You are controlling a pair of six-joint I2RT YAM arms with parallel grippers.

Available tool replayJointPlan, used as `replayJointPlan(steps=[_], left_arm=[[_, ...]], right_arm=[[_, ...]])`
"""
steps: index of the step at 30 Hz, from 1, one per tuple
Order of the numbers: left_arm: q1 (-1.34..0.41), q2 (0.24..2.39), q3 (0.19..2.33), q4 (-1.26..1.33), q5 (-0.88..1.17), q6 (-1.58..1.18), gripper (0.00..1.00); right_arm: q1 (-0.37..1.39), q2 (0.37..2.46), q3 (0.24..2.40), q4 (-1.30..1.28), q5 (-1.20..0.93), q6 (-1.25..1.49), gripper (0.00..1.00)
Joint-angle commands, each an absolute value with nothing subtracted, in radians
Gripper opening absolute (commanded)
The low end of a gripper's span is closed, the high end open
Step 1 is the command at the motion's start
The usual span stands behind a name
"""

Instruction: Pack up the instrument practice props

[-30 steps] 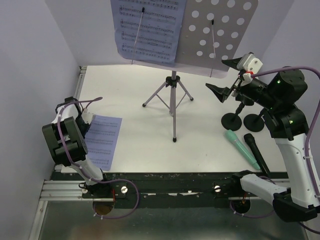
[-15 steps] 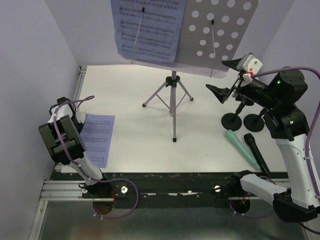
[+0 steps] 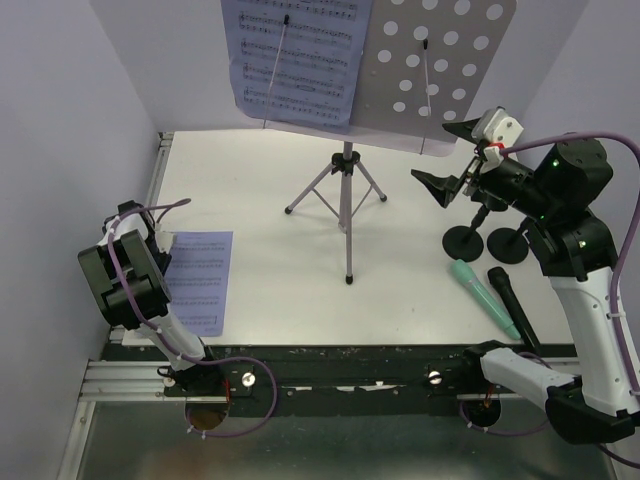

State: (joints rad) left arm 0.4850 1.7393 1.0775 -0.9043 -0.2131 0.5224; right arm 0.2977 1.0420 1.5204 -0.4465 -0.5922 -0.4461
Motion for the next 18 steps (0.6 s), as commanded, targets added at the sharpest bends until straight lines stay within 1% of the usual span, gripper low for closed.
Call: replayJointPlan(steps=[1,4,5,8,11,13,14,15,18], left_arm=[[0.489,1.712,1.068,-0.870,-0.276,0.541,0.45],[0.489,1.704,1.065,-0.851,-0.287,0.546,0.50],[0.489,1.701,1.065,-0.851,-0.290,0.548,0.53],[0.489,1.675,1.068,-0.856,-0.299,0.540,0.56],[0.491,1.597,1.107,-0.931,-0.278,0.514,0.60],[0.488,1.517,1.147,-0.986,-0.244,0.503,0.68],[0.488,1.482,1.176,-1.024,-0.203,0.499,0.72],[0.486,1.458,1.219,-1.067,-0.120,0.502,0.73],[0.482,1.393,1.356,-1.176,0.168,0.491,0.73]], right_arm=[[0.293,1.046,1.546,-0.457,-0.597,-0.445,0.99],[0.296,1.045,1.546,-0.456,-0.592,-0.445,0.99],[0.295,1.045,1.551,-0.459,-0.591,-0.446,0.99],[0.295,1.045,1.566,-0.477,-0.574,-0.451,0.99],[0.296,1.065,1.682,-0.605,-0.522,-0.434,0.99],[0.293,1.075,1.782,-0.714,-0.485,-0.423,1.00],[0.296,1.077,1.816,-0.741,-0.482,-0.414,1.00],[0.295,1.078,1.850,-0.758,-0.483,-0.405,1.00],[0.296,1.110,1.942,-0.765,-0.535,-0.338,0.99]])
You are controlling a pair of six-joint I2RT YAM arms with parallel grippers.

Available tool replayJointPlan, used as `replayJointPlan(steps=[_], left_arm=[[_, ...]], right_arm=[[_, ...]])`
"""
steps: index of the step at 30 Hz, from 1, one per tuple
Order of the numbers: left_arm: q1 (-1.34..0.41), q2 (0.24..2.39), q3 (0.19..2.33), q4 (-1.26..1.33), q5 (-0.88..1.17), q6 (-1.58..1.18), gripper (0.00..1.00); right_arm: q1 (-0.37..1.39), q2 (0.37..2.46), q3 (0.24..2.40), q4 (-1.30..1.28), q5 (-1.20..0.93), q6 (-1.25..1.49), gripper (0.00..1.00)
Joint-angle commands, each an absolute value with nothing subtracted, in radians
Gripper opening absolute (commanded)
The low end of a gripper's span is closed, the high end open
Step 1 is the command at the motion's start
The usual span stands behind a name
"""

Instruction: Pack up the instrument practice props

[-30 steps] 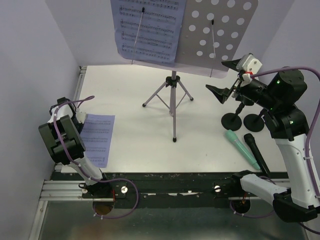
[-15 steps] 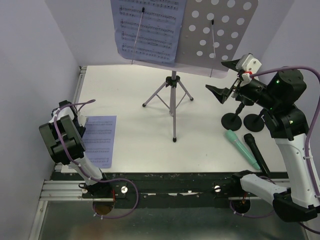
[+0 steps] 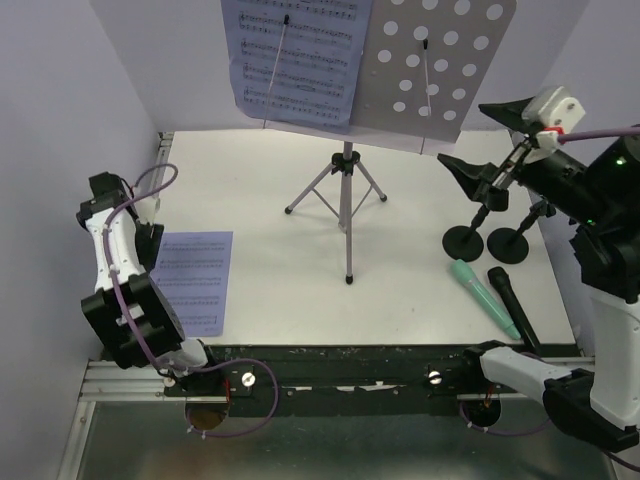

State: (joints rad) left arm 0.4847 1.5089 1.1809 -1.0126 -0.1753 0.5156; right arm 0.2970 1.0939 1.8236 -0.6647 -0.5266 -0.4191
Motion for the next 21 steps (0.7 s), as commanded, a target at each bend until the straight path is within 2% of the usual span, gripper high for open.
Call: replayJointPlan(steps=[1,4,9,11,14,21], left_arm=[[0.480,1.367,1.403,-1.183,0.255,0.471,0.73],[0.469,1.295,1.492,-1.149,0.591,0.466,0.74],[0.448,1.157,1.467,-0.894,0.935,0.368,0.86],[0.427,1.112,1.434,-0.705,0.992,0.260,0.93],[0.385,1.100,1.442,-0.501,1.015,0.128,0.96],[0.325,1.268,1.718,-0.420,1.129,0.045,0.96]], right_arm=[[0.296,1.130,1.978,-0.784,-0.554,-0.307,1.00],[0.296,1.157,2.042,-0.798,-0.697,-0.244,0.99],[0.296,1.239,2.054,-0.640,-0.827,-0.094,0.99],[0.305,1.278,2.042,-0.511,-0.863,-0.036,0.99],[0.350,1.359,2.089,-0.390,-0.870,0.026,0.99],[0.520,1.502,2.243,-0.364,-0.777,0.015,0.99]])
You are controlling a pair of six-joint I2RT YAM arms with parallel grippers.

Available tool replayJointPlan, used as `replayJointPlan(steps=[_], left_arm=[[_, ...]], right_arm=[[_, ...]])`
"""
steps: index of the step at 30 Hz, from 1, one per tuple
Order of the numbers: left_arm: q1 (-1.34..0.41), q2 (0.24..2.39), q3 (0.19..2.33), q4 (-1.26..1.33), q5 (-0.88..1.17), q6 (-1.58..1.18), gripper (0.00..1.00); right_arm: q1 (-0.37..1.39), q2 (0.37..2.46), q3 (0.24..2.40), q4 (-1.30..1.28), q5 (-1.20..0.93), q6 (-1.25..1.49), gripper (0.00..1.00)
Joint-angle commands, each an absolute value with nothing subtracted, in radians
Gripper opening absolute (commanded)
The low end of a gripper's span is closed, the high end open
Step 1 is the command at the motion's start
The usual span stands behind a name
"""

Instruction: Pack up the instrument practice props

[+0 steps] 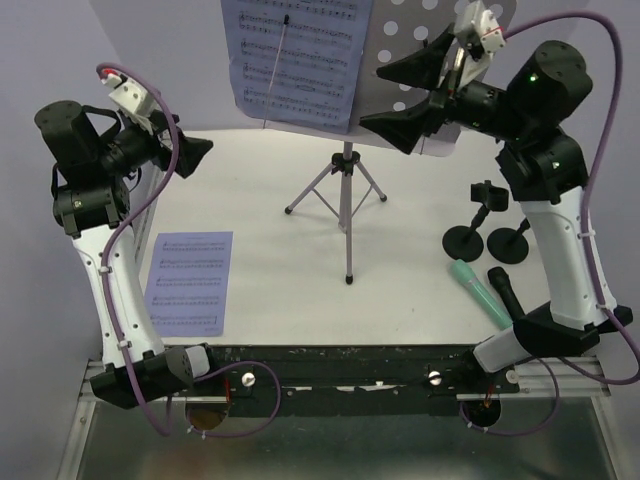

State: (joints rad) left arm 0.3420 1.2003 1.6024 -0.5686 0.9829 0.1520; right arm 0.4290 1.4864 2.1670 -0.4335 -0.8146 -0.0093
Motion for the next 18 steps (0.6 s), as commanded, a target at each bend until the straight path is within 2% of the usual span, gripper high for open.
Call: replayJointPlan(steps=[1,2,7,12,18], left_arm=[[0.325,1.290,1.735,-0.390,1.146,0.025,0.95],[0.321,1.305,1.738,-0.352,1.161,-0.023,0.94],[0.278,1.380,1.755,-0.097,1.268,-0.213,0.88],[0.233,1.480,1.853,0.093,1.318,-0.391,0.86],[0.200,1.569,1.931,0.224,1.325,-0.495,0.84]], right_arm=[[0.560,1.511,2.241,-0.377,-0.723,-0.021,0.98],[0.592,1.519,2.238,-0.385,-0.644,-0.035,0.97],[0.724,1.549,2.203,-0.376,-0.503,-0.086,0.95],[0.785,1.609,2.213,-0.373,-0.345,-0.100,0.96],[0.807,1.709,2.285,-0.357,-0.307,-0.091,0.99]])
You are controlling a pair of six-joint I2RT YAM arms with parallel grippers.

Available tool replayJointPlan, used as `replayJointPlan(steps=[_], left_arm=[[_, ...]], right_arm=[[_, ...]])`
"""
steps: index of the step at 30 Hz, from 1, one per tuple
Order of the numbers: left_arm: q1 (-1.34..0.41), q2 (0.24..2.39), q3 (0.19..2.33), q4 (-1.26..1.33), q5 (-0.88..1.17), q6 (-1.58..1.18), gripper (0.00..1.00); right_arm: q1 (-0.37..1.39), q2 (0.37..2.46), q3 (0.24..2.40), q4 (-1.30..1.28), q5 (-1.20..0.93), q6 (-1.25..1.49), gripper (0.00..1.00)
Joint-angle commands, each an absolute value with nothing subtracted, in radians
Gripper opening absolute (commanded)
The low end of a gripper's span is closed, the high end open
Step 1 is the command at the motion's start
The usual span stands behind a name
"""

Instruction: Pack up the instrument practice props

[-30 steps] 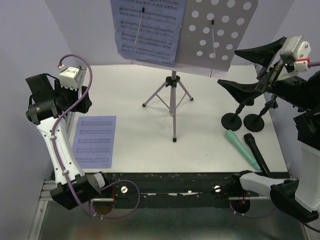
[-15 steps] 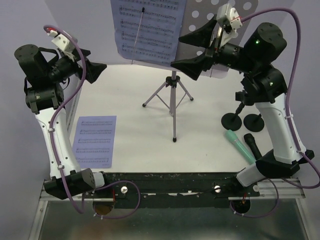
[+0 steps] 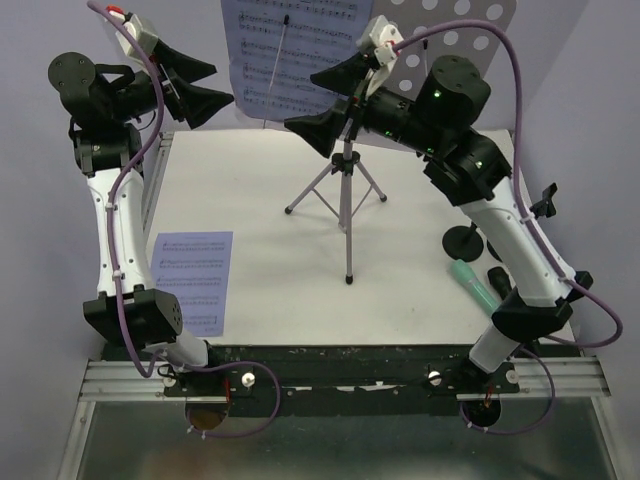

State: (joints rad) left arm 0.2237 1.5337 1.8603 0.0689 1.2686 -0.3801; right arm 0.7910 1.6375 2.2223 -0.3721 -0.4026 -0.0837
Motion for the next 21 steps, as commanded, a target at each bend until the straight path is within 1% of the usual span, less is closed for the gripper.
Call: replayJointPlan(steps=[1,5,12,14,21], left_arm=[[0.192,1.580,1.943,0.233,1.328,-0.500,0.84],[0.164,1.604,1.954,0.271,1.333,-0.531,0.81],[0.126,1.632,1.942,0.252,1.298,-0.525,0.67],[0.117,1.623,1.919,0.264,1.287,-0.523,0.66],[0.094,1.602,1.878,0.268,1.276,-0.512,0.58]], right_arm=[[0.811,1.729,2.308,-0.360,-0.302,-0.091,0.99],[0.837,1.787,2.362,-0.347,-0.285,-0.118,0.99],[0.853,1.881,2.450,-0.339,-0.298,-0.156,0.99],[0.856,1.900,2.465,-0.328,-0.285,-0.161,0.99],[0.857,1.927,2.445,-0.259,-0.291,-0.144,0.99]])
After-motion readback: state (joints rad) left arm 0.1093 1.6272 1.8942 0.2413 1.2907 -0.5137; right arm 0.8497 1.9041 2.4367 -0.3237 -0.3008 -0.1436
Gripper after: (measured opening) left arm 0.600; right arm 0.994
